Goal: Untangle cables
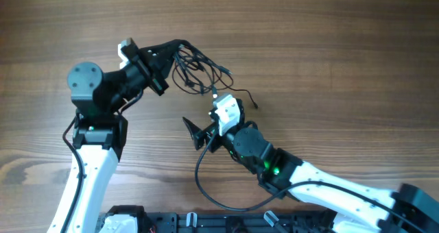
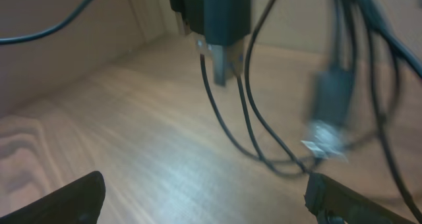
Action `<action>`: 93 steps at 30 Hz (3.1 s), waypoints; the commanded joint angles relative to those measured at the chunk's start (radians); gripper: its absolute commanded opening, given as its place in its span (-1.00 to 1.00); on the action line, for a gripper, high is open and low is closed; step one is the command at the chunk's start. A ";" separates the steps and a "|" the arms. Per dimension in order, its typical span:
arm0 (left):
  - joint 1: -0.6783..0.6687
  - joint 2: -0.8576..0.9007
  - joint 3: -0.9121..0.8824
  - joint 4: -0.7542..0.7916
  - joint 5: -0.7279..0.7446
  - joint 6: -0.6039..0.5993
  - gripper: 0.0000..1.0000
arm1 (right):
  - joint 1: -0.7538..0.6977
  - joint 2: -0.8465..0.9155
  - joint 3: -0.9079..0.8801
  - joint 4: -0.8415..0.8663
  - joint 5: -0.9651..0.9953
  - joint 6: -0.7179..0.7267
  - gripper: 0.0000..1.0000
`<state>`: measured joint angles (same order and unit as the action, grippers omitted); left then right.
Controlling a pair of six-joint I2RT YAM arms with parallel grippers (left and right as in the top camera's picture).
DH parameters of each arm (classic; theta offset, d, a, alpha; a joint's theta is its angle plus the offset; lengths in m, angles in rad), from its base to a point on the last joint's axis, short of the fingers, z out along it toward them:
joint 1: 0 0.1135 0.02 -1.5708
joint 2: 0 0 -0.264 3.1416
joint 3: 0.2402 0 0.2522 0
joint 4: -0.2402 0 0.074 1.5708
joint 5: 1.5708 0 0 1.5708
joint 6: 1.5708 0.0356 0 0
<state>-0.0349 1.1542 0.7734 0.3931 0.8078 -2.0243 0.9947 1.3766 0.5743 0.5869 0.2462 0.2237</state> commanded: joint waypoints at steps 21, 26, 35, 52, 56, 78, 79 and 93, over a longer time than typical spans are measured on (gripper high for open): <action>-0.260 -0.023 0.012 0.014 -0.140 -0.157 -0.92 | 0.012 0.276 0.009 0.379 0.385 -0.381 0.99; -0.325 -0.023 0.012 0.113 -0.145 -0.158 -0.92 | -0.039 0.302 0.009 0.381 0.358 -0.378 1.00; -0.407 -0.023 0.012 0.154 -0.164 -0.158 -0.92 | -0.192 0.314 0.010 0.394 0.306 -0.299 0.10; -0.346 0.007 0.012 0.096 -0.402 -0.156 -0.92 | 0.166 0.314 0.009 0.182 -0.109 -0.250 -0.91; -0.292 0.047 0.012 0.096 -0.409 -0.156 -0.92 | 0.290 0.314 0.009 0.082 -0.031 -0.305 -0.91; 0.040 0.177 0.012 -0.089 -0.265 -0.153 -0.92 | 0.392 0.160 0.009 -0.150 0.449 0.311 -0.91; 0.040 0.177 0.012 -0.094 -0.265 -0.153 -0.92 | 0.392 0.157 0.009 -0.159 0.449 0.338 -0.92; 0.039 0.177 0.012 -0.193 -0.225 -0.153 -0.92 | 0.391 0.102 0.009 -0.182 0.459 0.561 1.00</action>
<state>-0.0032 1.3308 0.7620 0.2008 0.5480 -2.0243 1.3705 1.5375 0.5930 0.4034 0.6853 0.7391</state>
